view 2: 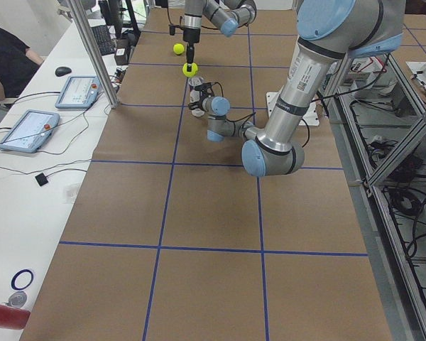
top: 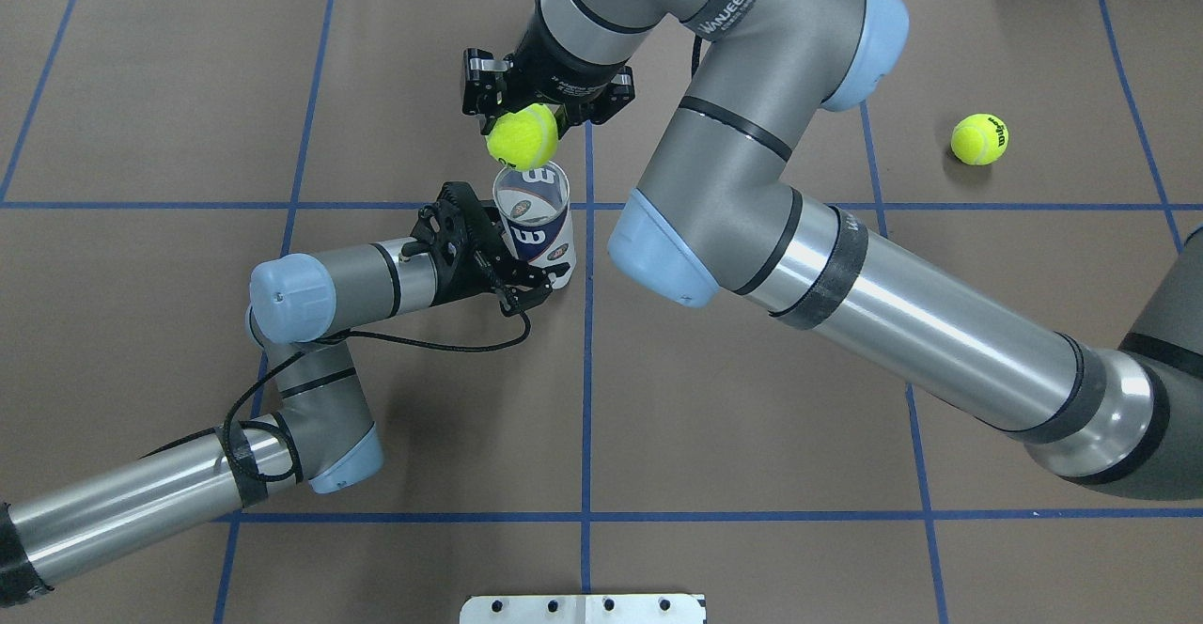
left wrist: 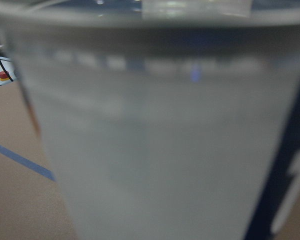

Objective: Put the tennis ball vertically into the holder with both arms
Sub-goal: 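Carry the ball with the right gripper over the can's open top, then lower the ball into the can and open the right gripper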

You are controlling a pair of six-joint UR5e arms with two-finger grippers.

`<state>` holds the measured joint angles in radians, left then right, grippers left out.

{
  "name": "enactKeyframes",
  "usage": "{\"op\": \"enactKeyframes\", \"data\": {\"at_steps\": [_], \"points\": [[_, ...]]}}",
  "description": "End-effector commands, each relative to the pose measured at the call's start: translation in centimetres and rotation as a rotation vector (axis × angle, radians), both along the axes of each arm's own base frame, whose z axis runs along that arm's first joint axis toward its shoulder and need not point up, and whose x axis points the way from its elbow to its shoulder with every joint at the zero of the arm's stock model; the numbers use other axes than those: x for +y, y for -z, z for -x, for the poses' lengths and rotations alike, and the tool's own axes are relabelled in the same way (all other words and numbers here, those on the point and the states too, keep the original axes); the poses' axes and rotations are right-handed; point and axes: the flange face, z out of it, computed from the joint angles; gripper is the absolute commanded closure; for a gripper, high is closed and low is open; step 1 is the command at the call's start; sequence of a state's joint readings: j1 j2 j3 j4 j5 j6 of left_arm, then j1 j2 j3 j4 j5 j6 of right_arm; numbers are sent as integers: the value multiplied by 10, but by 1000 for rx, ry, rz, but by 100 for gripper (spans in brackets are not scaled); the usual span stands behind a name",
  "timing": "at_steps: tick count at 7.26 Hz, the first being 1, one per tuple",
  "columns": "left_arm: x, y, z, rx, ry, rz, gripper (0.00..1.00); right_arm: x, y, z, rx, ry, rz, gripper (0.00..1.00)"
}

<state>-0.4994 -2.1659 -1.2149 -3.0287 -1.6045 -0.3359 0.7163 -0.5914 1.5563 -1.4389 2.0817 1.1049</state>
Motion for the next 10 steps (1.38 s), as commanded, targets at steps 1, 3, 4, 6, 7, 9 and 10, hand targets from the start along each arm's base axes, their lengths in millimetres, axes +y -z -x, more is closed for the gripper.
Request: {"op": "enactKeyframes", "data": {"at_steps": [1,3,4,6,7,9,10], "points": [[0,0,0,1,1,0,24,0,2,7,5,2,2,100],[0,0,0,1,1,0,24,2,0,8,6,4,10,100],[0,-1,1,-1,1,0,24,2,-2,10,10,6,7,100],[0,-1,0,-2,1,1,24,1,-10,12,21,6,14,88],[0,-1,0,-2,1,1,24,1,-10,12,21,6,16,61],[0,-1,0,-2,1,1,24,1,-11,12,21,0,21,19],[0,-1,0,-2,1,1,24,2,-10,11,21,0,21,11]]}}
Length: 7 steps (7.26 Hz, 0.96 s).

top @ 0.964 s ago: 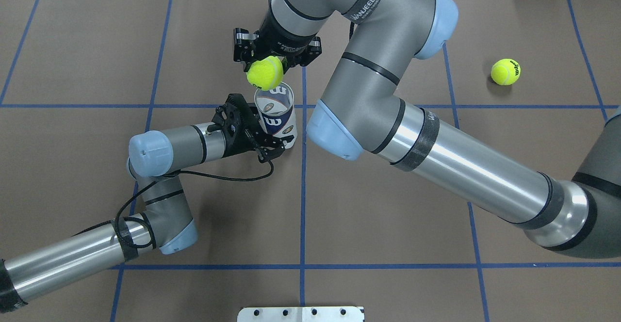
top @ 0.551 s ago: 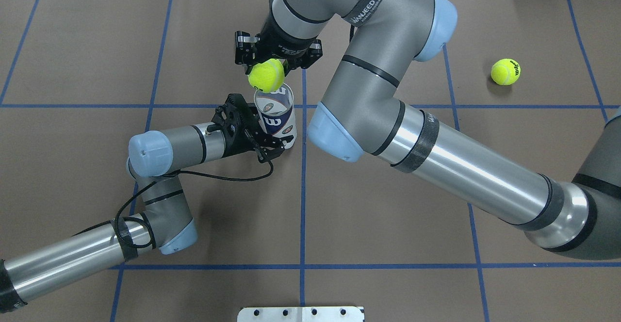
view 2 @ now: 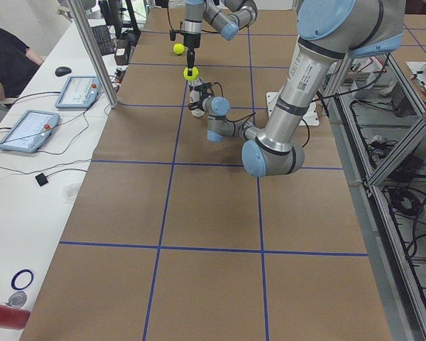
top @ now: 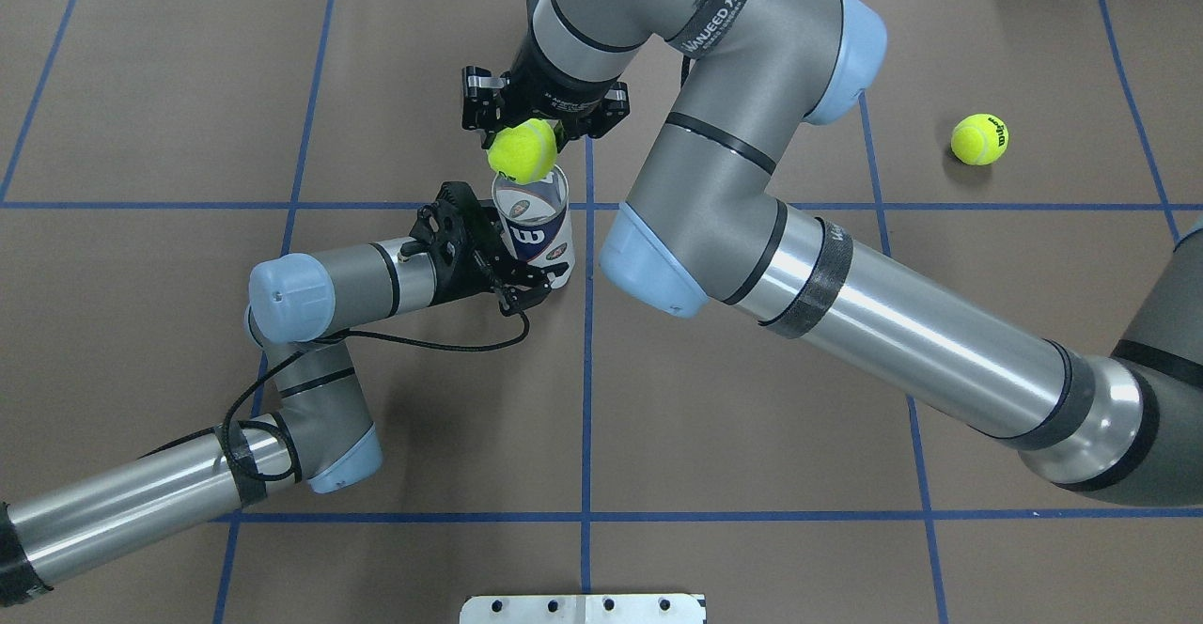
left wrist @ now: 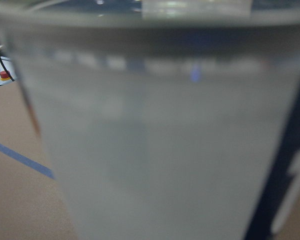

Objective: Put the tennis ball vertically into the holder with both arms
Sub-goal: 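Lower the ball into the can and open the right gripper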

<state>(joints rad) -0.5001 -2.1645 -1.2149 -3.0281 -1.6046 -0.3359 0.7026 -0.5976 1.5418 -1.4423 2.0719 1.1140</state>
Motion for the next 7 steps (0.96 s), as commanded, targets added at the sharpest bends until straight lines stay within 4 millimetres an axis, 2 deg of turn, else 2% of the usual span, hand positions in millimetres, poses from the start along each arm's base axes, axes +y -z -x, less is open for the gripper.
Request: {"op": "enactKeyframes", "data": {"at_steps": [1,5,7], "points": [[0,-1,0,-1,0,1,24,1,1,-1,-2,-2,0,9],[-1,-1,1,-1,2,1,23,2,4,-4,-6,-10,-9,2],[-1,-1,1,-3,3,2,10,2,4,-4,-6,-10,-9,2]]}}
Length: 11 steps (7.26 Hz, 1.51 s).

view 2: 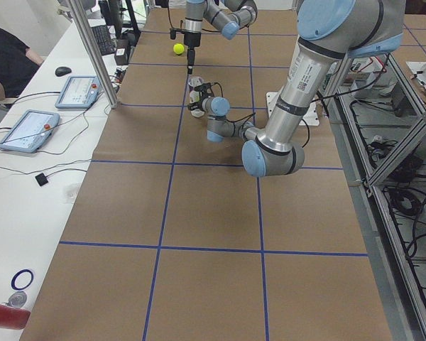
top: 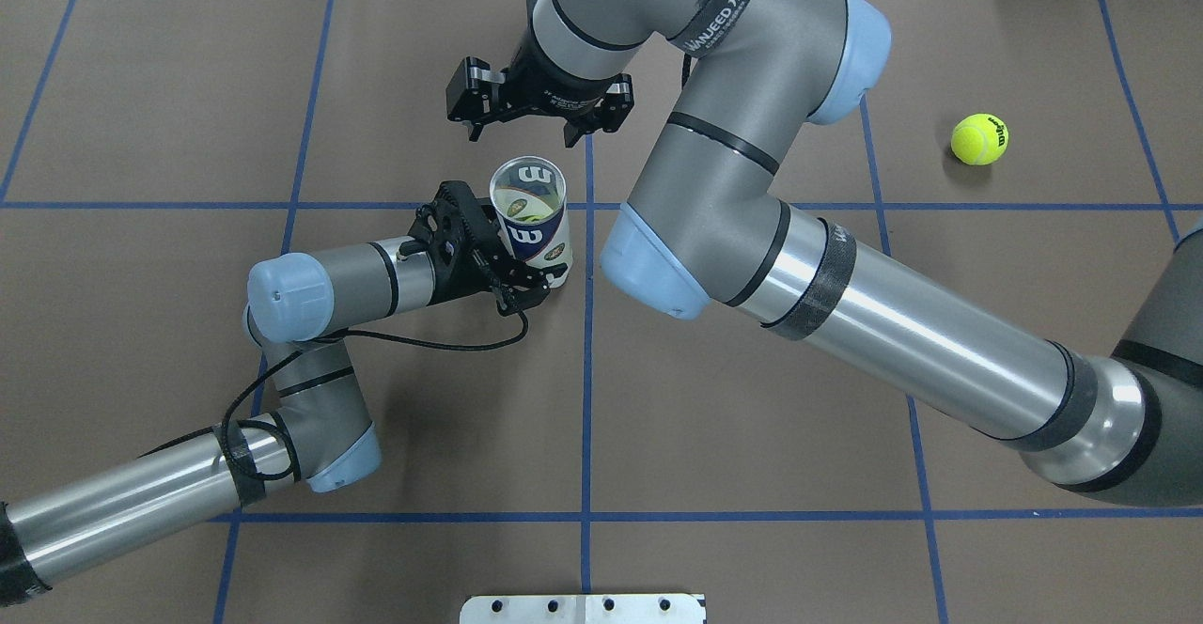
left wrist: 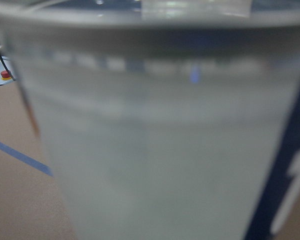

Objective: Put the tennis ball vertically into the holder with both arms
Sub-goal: 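Raise the right gripper and move it toward the second yellow ball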

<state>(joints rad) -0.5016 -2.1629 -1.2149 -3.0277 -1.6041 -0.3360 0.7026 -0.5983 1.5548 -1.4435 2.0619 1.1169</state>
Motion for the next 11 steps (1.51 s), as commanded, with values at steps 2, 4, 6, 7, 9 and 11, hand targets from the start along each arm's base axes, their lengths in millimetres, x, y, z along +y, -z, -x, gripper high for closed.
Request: {"op": "enactKeyframes", "data": {"at_steps": [2,4,6,7,9,11], "points": [[1,0,-1,-2,0,1,8,0,0,0,0,0,-1,2],[0,1,-1,-2,1,1,5,-1,-2,-1,4,-4,1,2],[-2,0,1,-2,3,-1,4,-30,-69,-50,54,-59,36,2],[-2,1,1,-1,3,-3,1,-61,-122,-88,118,-77,25,2],[-2,1,1,-2,4,1,1,-112,-215,-152,279,-42,-74,1],[-2,2,1,0,4,3,1,-140,-293,-213,380,-26,-99,1]]}}
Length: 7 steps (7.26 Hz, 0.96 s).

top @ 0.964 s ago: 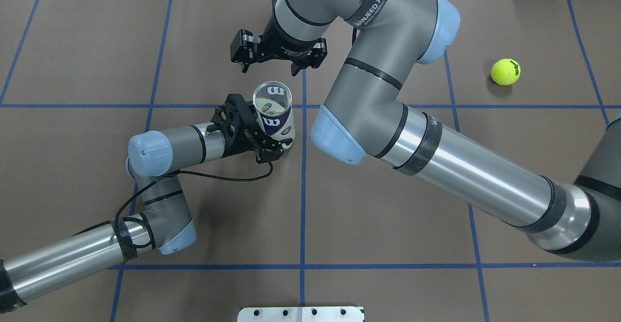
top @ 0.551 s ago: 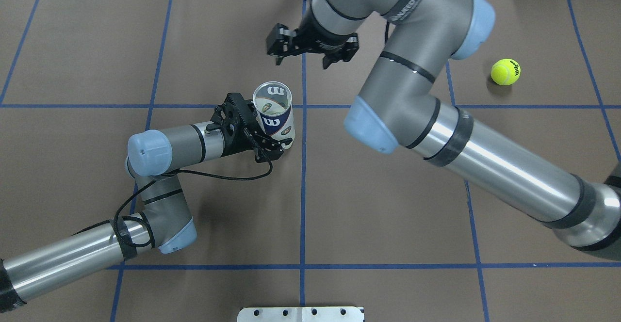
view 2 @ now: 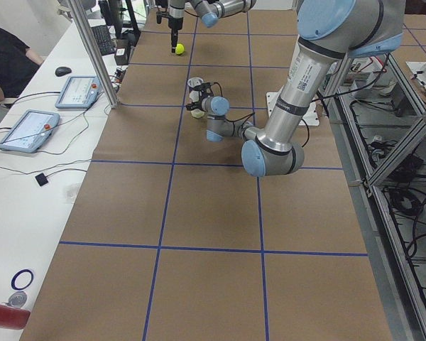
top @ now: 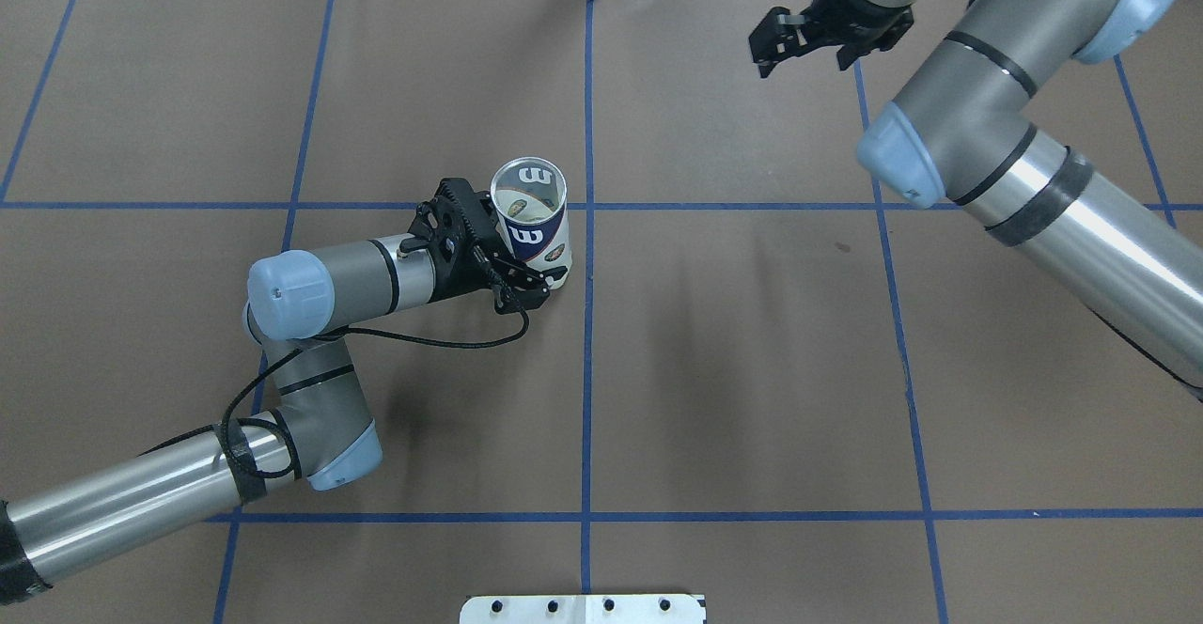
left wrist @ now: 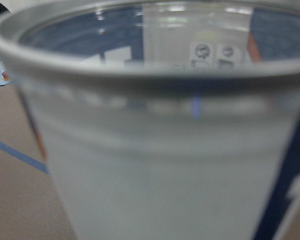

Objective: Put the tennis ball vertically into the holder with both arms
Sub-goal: 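Raise the right gripper and move it toward the second yellow ball, then lower the right gripper onto the second yellow ball and grasp it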

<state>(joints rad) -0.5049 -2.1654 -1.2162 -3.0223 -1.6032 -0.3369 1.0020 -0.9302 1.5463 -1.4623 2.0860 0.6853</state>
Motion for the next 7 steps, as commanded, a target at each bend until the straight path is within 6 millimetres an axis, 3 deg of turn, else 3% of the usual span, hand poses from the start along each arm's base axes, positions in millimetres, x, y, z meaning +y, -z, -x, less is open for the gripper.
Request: {"op": "enactKeyframes", "data": {"at_steps": [1,3,4,7], "points": [[1,2,-1,3,-2,2,1,-31,-88,-74,113,26,-10,1],[0,0,0,1,0,4,1,-43,-155,-89,140,36,-6,1],[0,-1,0,-1,0,4,1,-48,-203,-87,120,31,-53,1],[0,-1,0,-1,0,4,1,-37,-248,-77,139,62,-61,1]]}}
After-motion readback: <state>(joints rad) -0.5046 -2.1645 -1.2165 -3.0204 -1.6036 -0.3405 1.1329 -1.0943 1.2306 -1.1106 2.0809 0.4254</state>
